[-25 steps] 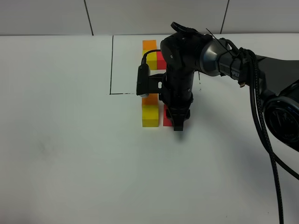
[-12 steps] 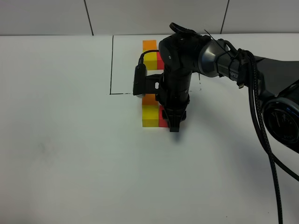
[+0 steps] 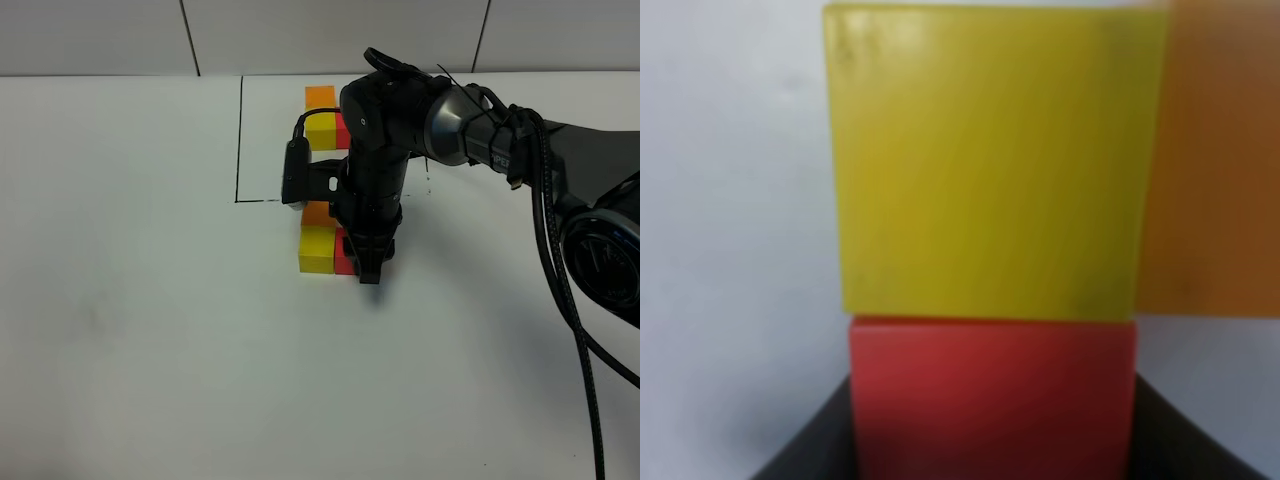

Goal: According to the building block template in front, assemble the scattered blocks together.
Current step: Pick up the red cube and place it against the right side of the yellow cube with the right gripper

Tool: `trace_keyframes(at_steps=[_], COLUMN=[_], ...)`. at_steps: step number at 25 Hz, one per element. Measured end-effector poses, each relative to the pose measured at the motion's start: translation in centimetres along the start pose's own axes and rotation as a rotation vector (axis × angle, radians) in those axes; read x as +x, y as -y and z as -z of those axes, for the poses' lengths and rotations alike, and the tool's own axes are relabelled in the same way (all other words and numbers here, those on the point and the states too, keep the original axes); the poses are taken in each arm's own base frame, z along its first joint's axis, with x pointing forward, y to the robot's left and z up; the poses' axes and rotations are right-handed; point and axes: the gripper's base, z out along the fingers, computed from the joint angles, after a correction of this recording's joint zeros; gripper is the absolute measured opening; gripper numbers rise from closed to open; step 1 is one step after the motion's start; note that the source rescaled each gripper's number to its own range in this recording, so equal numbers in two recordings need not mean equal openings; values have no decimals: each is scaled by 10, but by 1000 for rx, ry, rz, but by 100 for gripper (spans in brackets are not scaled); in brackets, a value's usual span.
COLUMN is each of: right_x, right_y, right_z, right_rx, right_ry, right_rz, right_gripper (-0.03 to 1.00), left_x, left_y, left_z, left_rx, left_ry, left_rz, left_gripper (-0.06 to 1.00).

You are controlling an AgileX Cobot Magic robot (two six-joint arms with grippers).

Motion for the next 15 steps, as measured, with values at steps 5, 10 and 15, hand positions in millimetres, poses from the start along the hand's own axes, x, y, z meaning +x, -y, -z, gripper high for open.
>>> trace_keyframes(at_steps=[5, 10, 15], right_x=[0, 0, 0], right_y=[0, 1, 0], right_z=[-4, -6, -6], right_rx=[-8, -12, -13], right_ry=[-5, -7, -8], right_rz=[19, 38, 40], right_gripper=[1, 1, 1], left_x=[0, 0, 0], left_y=[0, 0, 0], left_z=[0, 0, 0], left_rx=[0, 0, 0], left_ry=[0, 0, 0], left_rz=[0, 0, 0], left_gripper=[71, 71, 71])
